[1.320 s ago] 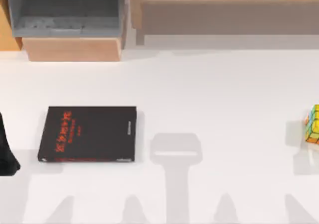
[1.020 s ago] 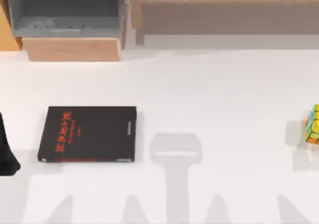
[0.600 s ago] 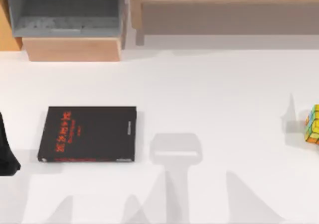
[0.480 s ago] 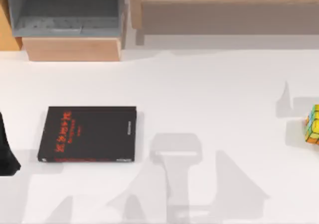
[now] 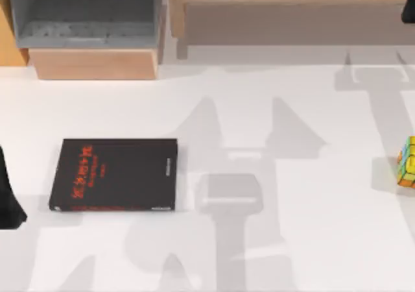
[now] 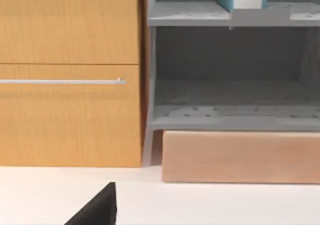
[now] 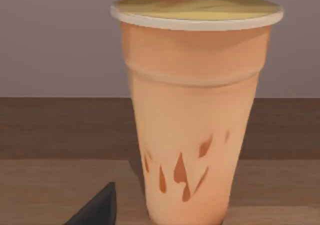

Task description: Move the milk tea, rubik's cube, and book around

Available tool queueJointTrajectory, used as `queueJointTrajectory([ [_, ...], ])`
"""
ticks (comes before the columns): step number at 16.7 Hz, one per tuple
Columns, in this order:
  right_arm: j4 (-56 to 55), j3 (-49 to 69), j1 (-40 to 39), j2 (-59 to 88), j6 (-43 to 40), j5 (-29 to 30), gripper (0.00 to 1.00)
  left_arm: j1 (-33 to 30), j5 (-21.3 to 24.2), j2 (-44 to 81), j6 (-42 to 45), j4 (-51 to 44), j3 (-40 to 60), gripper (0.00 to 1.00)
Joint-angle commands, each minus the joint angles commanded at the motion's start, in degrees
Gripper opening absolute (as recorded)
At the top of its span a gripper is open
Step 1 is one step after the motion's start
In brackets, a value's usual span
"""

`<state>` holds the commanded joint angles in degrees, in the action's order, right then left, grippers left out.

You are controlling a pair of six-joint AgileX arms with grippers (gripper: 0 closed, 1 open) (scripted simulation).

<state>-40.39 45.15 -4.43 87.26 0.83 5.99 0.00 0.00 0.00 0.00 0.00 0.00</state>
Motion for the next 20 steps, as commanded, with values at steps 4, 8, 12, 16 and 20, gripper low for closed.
queueJointTrajectory([
  [4,-6.3,7.0,-0.6,12.1,-0.4,0.9,1.00,0.0,0.0,0.0,0.0,0.0,0.0,1.00],
  [8,-8.2,9.2,-0.8,15.7,-0.6,1.2,1.00,0.0,0.0,0.0,0.0,0.0,0.0,1.00],
  [12,-8.1,9.0,-0.5,15.7,-0.6,1.2,1.00,0.0,0.0,0.0,0.0,0.0,0.0,1.00],
  [16,-6.8,14.6,-0.3,19.7,-0.6,0.9,1.00,0.0,0.0,0.0,0.0,0.0,0.0,1.00],
  [20,-4.1,23.6,0.2,26.1,-0.7,0.5,1.00,0.0,0.0,0.0,0.0,0.0,0.0,1.00],
])
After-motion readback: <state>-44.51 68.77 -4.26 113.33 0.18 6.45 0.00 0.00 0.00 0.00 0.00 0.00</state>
